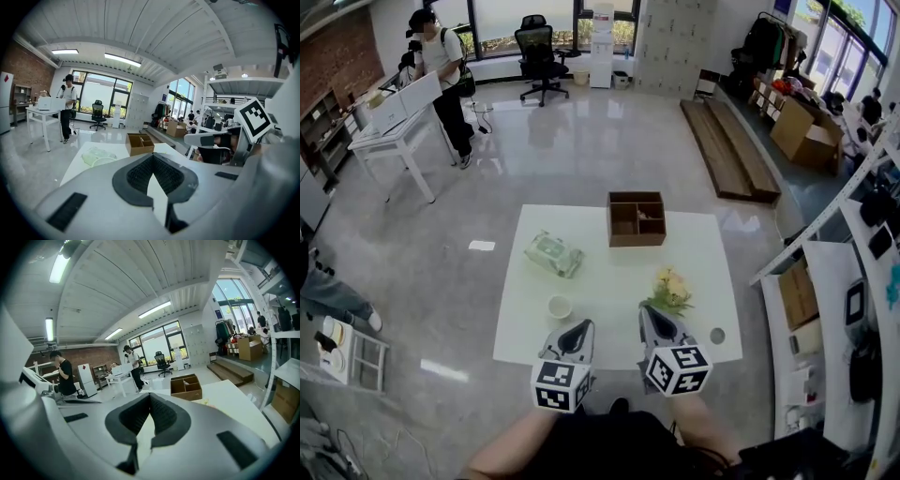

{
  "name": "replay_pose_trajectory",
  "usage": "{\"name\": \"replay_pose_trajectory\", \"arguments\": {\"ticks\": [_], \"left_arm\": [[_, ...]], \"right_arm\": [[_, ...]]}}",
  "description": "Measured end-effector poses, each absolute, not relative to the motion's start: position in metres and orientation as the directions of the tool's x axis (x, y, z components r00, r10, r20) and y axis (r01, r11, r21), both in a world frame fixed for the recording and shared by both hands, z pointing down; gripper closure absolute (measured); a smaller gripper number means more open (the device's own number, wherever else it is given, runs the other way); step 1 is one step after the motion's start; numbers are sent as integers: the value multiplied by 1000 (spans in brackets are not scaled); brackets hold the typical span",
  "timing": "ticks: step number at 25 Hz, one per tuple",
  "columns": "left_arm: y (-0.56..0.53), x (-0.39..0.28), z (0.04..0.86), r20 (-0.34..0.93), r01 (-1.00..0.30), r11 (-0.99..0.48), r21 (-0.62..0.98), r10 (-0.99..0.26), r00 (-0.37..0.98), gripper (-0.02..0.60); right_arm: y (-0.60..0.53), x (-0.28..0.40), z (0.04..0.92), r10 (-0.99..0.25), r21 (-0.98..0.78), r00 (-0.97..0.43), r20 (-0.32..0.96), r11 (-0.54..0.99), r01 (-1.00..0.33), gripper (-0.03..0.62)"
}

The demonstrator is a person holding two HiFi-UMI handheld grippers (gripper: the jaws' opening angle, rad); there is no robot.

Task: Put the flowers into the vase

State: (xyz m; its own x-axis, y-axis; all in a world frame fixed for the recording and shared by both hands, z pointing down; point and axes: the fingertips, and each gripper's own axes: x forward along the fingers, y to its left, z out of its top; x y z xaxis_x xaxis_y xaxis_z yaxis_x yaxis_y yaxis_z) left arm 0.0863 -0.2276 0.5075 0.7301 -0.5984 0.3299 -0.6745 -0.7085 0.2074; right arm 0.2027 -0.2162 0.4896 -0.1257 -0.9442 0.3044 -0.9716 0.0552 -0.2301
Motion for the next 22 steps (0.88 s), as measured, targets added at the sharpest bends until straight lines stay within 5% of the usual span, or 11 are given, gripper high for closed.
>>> {"name": "replay_pose_trajectory", "arguments": {"ticks": [6, 11, 17, 22], "left_arm": [[-227, 95, 522, 368, -662, -718, 216, -568, 736, 575], [-224, 101, 530, 379, -652, -720, 240, -548, 745, 575], [-227, 103, 533, 376, -644, -719, 261, -539, 754, 575], [-230, 100, 530, 367, -640, -717, 276, -537, 759, 575]], "right_arm": [[-211, 236, 530, -909, -192, -49, 413, -34, -981, 591], [-207, 263, 615, -774, -179, -2, 634, -145, -973, 589], [-210, 292, 688, -599, -274, -48, 799, -292, -916, 418], [-215, 302, 723, -470, -351, -146, 871, -386, -853, 390]]}}
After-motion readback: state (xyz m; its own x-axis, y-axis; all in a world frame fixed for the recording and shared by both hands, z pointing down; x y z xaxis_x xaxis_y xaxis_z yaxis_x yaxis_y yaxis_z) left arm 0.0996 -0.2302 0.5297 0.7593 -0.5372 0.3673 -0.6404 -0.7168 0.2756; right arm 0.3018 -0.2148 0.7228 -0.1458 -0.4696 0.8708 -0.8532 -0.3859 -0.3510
